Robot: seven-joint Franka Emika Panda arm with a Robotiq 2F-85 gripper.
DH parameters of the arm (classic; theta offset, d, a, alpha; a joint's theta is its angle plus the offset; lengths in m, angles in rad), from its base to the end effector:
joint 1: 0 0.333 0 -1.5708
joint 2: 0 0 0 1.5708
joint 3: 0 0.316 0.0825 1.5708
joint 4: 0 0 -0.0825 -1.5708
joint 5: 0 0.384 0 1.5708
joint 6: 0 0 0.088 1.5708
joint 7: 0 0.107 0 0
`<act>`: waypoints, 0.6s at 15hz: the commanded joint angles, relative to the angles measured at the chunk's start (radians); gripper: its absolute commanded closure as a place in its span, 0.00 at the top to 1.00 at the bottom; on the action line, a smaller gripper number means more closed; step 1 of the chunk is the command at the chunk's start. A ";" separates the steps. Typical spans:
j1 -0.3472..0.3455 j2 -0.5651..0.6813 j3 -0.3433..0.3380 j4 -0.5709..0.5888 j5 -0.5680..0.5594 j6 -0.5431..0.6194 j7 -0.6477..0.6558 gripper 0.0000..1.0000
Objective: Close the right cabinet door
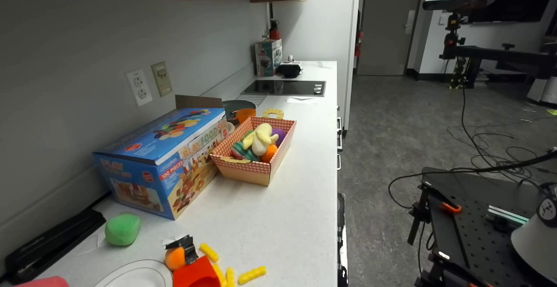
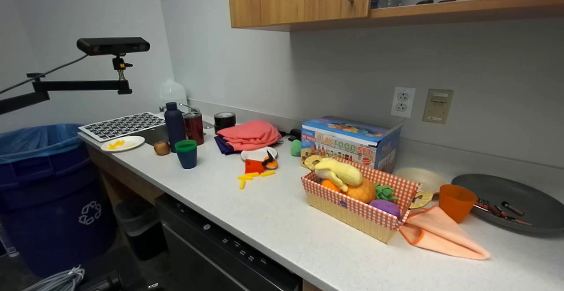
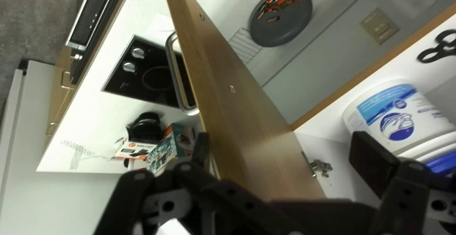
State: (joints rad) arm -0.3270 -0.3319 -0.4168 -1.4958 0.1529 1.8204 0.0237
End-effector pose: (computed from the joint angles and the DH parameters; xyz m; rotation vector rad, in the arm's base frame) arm 0.2959 -0.3348 0.8418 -2.6925 1.1067 -1.0436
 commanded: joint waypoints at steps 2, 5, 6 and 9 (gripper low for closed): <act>0.060 0.008 -0.002 0.015 0.081 -0.103 -0.050 1.00; 0.090 0.007 0.036 -0.028 0.089 -0.107 -0.051 1.00; 0.100 0.005 0.053 -0.044 0.088 -0.107 -0.049 1.00; 0.134 -0.028 0.117 -0.107 0.090 -0.101 -0.042 1.00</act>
State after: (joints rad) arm -0.2316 -0.3392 -0.3411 -1.5416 0.2131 1.7001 -0.0064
